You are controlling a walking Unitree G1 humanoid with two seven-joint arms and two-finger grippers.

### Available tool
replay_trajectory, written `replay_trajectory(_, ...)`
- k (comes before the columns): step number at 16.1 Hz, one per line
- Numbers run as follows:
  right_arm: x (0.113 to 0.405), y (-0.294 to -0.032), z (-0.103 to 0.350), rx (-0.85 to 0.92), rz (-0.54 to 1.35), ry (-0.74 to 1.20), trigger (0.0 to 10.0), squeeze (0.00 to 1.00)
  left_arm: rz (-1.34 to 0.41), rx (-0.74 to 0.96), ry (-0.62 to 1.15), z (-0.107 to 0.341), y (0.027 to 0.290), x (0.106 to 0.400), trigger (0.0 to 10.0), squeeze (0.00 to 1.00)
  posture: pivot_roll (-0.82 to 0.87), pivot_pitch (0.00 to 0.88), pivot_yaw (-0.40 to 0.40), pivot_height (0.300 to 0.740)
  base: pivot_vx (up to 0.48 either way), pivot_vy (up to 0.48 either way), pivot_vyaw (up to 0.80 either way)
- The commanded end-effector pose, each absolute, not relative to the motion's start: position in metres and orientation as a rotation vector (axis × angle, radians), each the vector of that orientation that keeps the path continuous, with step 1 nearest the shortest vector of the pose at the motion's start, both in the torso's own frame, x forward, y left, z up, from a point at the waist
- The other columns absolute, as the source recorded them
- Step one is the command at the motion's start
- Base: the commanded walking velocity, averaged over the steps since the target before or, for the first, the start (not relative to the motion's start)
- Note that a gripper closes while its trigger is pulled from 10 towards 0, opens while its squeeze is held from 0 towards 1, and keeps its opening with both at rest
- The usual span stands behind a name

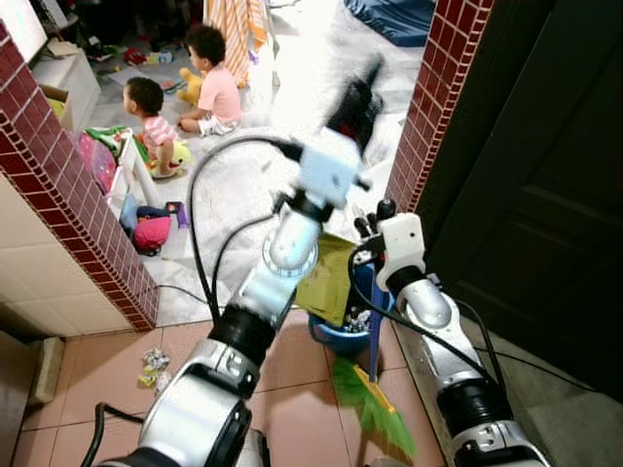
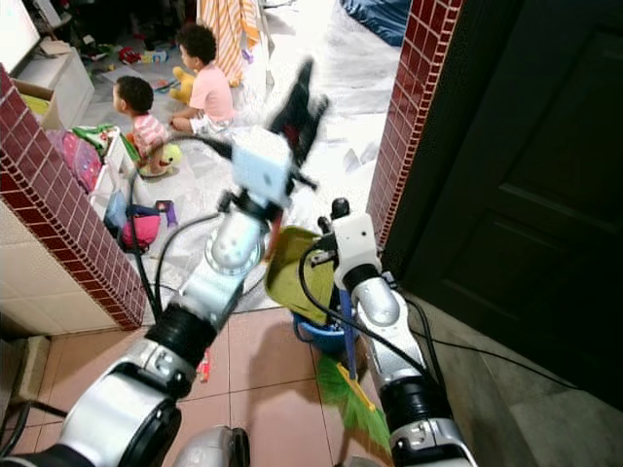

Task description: Sweep floor

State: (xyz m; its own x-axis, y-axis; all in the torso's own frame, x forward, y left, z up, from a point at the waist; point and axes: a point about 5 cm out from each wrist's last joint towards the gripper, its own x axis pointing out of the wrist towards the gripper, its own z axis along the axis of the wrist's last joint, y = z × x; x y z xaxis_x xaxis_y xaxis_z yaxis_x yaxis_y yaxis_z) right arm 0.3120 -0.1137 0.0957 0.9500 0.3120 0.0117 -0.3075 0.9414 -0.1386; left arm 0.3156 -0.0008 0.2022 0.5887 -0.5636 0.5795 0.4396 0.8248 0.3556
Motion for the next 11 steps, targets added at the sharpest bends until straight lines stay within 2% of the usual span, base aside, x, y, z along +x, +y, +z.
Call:
replay_trajectory(1, 0.311, -0.113, 0.099, -0.144, 0.314, -0.049, 10.0, 0.0, -0.755, 0.257, -0.745, 0.192, -0.014, 0.304, 10.0, 0.0, -0.11, 0.0, 0.039, 0.74, 0.0, 0.0, 0.0)
replay_trajectory(3, 0.312, -0.112, 0.099, -0.146, 0.317, -0.049, 10.0, 0.0, -0.976, 0.318, -0.729, 0.18, -0.03, 0.288, 10.0, 0.0, -0.1, 0.0, 0.034, 0.74, 0.0, 0.0, 0.0)
replay_trajectory(4, 0.313, -0.111, 0.099, -0.148, 0.322, -0.051, 10.0, 0.0, -1.123, 0.41, -0.719, 0.169, -0.039, 0.278, 10.0, 0.0, -0.1, 0.0, 0.032, 0.74, 0.0, 0.0, 0.0)
replay_trajectory(5, 0.314, -0.109, 0.1, -0.152, 0.328, -0.055, 10.0, 0.0, -1.186, 0.439, -0.718, 0.165, -0.042, 0.274, 10.0, 0.0, -0.1, 0.0, 0.032, 0.74, 0.0, 0.0, 0.0)
replay_trajectory(7, 0.314, -0.108, 0.101, -0.158, 0.333, -0.059, 10.0, 0.0, -1.264, 0.488, -0.748, 0.164, -0.047, 0.267, 10.0, 0.0, -0.09, 0.0, 0.033, 0.74, 0.0, 0.0, 0.0)
replay_trajectory(11, 0.312, -0.108, 0.097, -0.159, 0.331, -0.052, 10.0, 0.0, -1.31, 0.544, -0.815, 0.173, -0.052, 0.265, 10.0, 0.0, -0.09, 0.0, 0.037, 0.74, 0.0, 0.0, 0.0)
